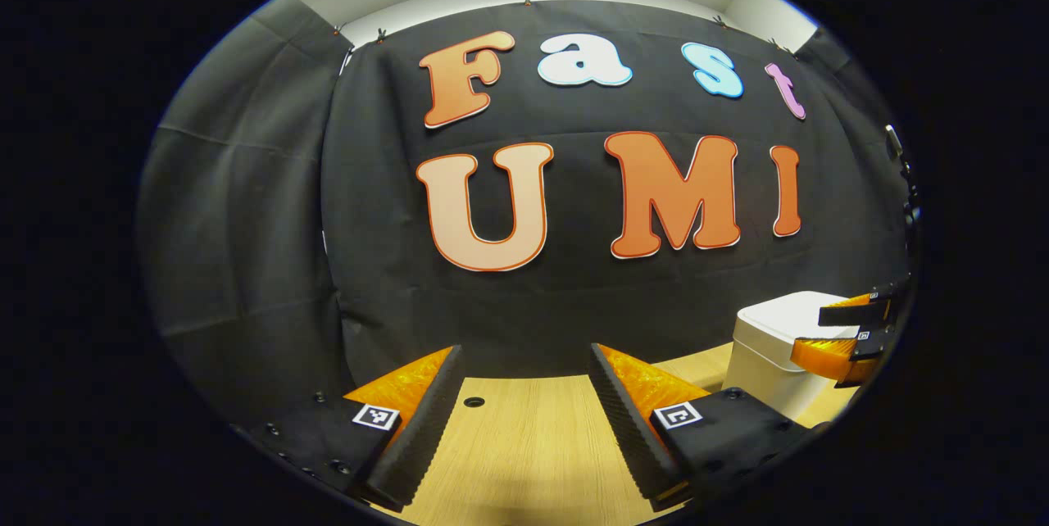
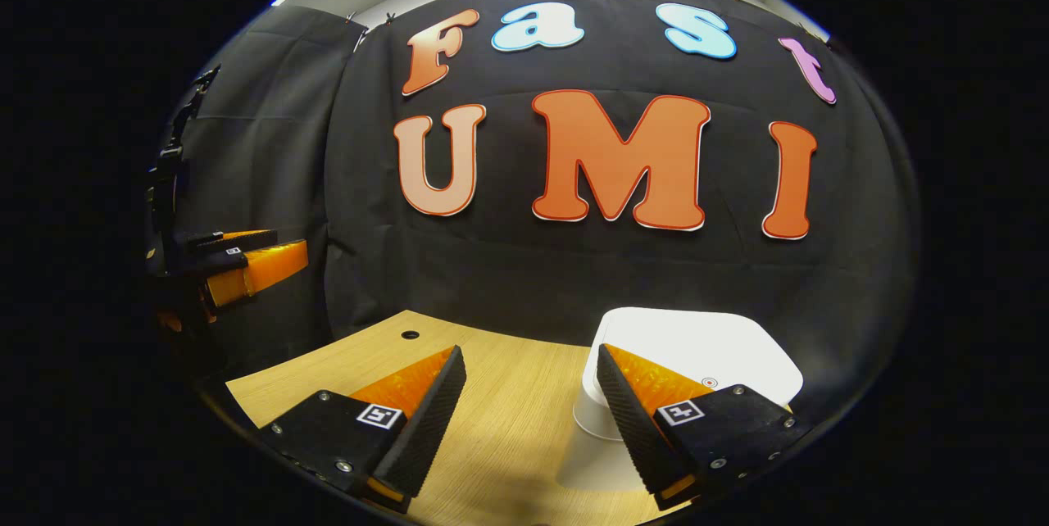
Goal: Press the lid of the desktop garbage bin to open it, pick up the crumpled paper on the desktop and throw it into the bin, then pick up the pop can on the desktop and drop it into the bin, and finally close the garbage bin lid.
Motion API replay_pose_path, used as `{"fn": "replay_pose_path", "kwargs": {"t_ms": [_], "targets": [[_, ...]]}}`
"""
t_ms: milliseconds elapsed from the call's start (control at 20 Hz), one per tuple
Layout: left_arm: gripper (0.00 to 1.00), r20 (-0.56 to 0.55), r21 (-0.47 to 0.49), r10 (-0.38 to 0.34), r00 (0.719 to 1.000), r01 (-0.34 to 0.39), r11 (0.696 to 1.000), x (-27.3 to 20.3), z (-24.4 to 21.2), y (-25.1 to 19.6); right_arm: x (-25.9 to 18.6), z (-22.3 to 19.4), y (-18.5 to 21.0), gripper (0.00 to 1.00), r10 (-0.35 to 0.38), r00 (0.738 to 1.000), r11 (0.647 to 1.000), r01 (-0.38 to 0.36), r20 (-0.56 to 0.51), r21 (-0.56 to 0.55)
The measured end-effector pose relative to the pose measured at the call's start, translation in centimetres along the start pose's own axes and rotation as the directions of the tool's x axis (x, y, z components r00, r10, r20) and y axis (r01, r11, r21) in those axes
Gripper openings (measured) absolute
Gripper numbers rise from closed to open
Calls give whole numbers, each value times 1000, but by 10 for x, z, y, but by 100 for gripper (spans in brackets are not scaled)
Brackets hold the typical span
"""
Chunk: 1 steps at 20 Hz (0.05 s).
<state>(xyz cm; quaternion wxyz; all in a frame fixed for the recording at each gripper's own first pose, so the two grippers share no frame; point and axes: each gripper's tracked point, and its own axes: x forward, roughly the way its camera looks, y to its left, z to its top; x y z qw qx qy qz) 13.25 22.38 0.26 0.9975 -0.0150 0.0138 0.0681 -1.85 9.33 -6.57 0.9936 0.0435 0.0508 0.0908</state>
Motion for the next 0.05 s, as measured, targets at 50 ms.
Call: {"fn": "replay_pose_path", "kwargs": {"t_ms": [50], "targets": [[97, 3, 7, 0, 1000, -1, 1000, -1, 0, -1, 1, 0, 0, 98, 2, 1000, 1000, -2, 0, 3]]}}
